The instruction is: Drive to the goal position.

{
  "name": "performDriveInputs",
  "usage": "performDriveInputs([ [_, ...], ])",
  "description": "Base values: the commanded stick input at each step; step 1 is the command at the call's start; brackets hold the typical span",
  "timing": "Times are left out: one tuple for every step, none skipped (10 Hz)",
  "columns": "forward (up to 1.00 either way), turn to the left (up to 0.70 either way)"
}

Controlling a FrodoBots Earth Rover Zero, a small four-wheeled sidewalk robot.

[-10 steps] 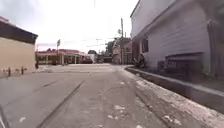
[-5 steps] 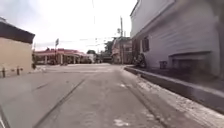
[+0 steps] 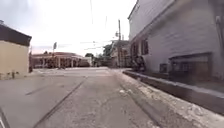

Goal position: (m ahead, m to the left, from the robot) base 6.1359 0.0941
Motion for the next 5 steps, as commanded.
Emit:
performDriveInputs([
  [0.70, 0.01],
  [0.70, 0.01],
  [0.70, 0.01],
  [0.70, 0.01],
  [0.70, 0.01],
])
